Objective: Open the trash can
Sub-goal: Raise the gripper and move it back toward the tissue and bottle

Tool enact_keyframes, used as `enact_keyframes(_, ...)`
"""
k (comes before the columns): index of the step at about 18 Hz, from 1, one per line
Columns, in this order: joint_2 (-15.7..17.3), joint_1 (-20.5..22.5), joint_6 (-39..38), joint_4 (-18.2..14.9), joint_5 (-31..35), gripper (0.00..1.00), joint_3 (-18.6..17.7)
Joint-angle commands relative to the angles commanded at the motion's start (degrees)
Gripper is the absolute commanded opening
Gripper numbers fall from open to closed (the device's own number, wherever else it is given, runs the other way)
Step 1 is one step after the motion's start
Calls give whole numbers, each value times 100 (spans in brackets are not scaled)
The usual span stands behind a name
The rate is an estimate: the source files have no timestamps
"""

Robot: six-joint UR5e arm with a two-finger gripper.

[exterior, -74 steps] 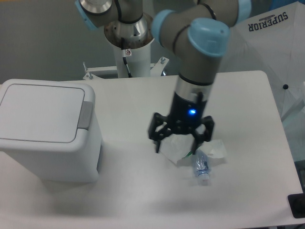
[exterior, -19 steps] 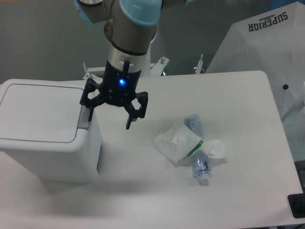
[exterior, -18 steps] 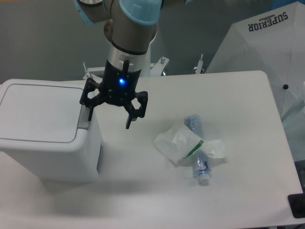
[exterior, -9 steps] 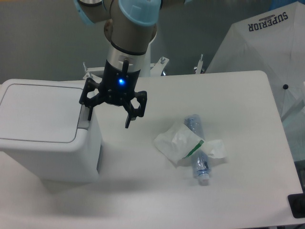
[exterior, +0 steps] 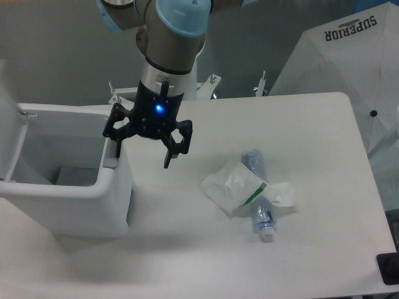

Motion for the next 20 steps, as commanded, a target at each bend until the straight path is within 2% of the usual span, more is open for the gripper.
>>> enact_keyframes(7, 18, 70, 43, -9, -18, 100, 290)
enact_keyframes(10, -35, 368, 97, 35, -18, 100, 439)
enact_keyframes(16, -597, 1361, 711, 167, 0, 100, 439)
enact_keyframes(20, -1045, 1564, 1072, 184, 26, 100, 650)
